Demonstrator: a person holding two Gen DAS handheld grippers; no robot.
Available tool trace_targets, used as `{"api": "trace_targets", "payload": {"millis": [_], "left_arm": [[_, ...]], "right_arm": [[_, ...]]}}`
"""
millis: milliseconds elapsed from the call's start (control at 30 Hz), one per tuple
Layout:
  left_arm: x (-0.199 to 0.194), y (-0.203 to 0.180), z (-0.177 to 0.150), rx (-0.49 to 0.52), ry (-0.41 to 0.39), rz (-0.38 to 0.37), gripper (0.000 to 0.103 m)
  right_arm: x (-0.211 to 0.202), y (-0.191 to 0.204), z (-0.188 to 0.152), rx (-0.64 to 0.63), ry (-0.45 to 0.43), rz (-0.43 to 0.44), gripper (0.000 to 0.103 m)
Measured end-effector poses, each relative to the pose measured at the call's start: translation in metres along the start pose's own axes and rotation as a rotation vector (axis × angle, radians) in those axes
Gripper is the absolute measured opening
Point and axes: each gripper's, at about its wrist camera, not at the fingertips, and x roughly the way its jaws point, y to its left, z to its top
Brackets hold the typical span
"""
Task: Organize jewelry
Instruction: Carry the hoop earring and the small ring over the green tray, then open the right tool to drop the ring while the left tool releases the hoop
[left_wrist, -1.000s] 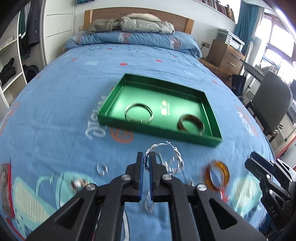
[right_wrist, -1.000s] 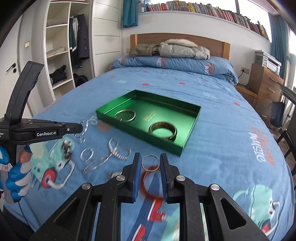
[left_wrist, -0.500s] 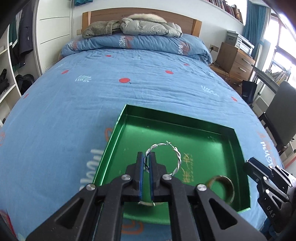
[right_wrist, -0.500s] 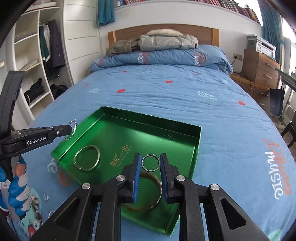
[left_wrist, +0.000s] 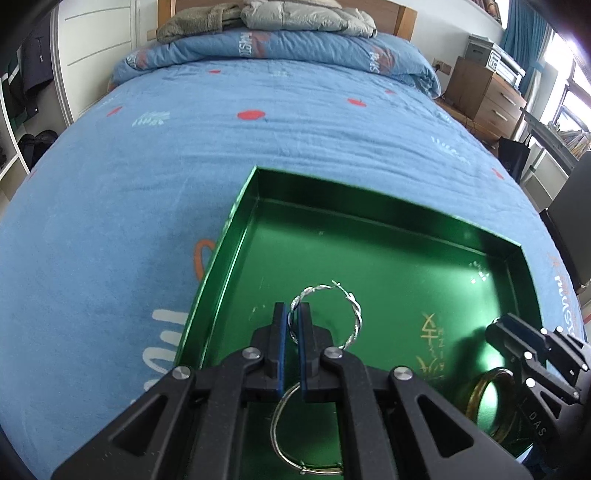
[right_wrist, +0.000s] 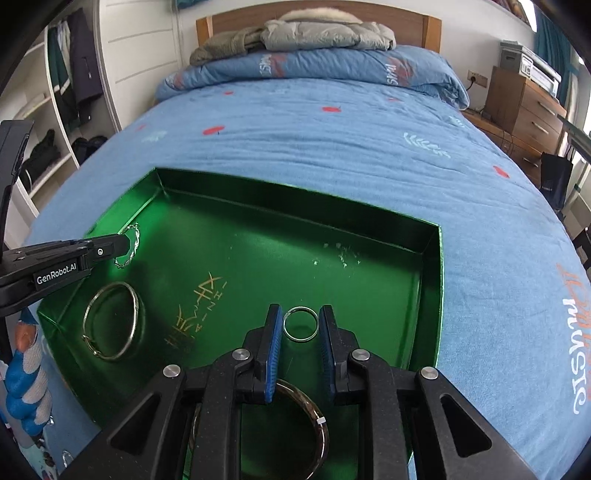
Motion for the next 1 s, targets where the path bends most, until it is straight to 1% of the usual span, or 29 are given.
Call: {"api": "trace_targets", "payload": {"millis": [133, 300, 433, 567, 633, 700, 767, 867, 1000], "left_arm": [[0.001, 0.002, -0.001, -0.010, -0.004, -0.011, 0.005], [0.001, 0.006, -0.005, -0.006, -0.019, -0.028, 0.005], [-0.001, 0.005, -0.008, 0.015, -0.030, -0.021, 0.005], [-0.002, 0.007, -0.007, 0.006, -0.020, -0.024, 0.006], [-0.003, 0.007, -0.007, 0.010, -0.012, -0.028, 0.006], [-0.004, 0.007, -0.007, 0.014, -0.005, -0.042, 0.006], [-0.007, 0.007, -0.009, 0.016, -0.004, -0.059, 0.008], [-0.016, 0.006, -0.011, 0.022, -0.025, -0.065, 0.011], [-0.037, 0.002, -0.012, 0.028, -0.083, -0.083, 0.011]], "right_arm": [[0.008, 0.010, 0.001, -0.053, 0.053, -0.033, 0.020], [0.008, 0.012, 0.003, -0.062, 0.065, -0.042, 0.020], [0.008, 0.014, 0.003, -0.062, 0.063, -0.058, 0.020], [0.007, 0.015, 0.003, -0.044, 0.063, -0.070, 0.021], [0.006, 0.016, 0.004, -0.040, 0.067, -0.084, 0.026], [0.006, 0.018, 0.005, -0.038, 0.074, -0.095, 0.038], [0.002, 0.021, 0.005, -0.044, 0.076, -0.107, 0.039], [-0.010, 0.024, 0.006, -0.035, 0.058, -0.112, 0.045], [-0.032, 0.022, 0.008, -0.013, 0.019, -0.121, 0.051]]}}
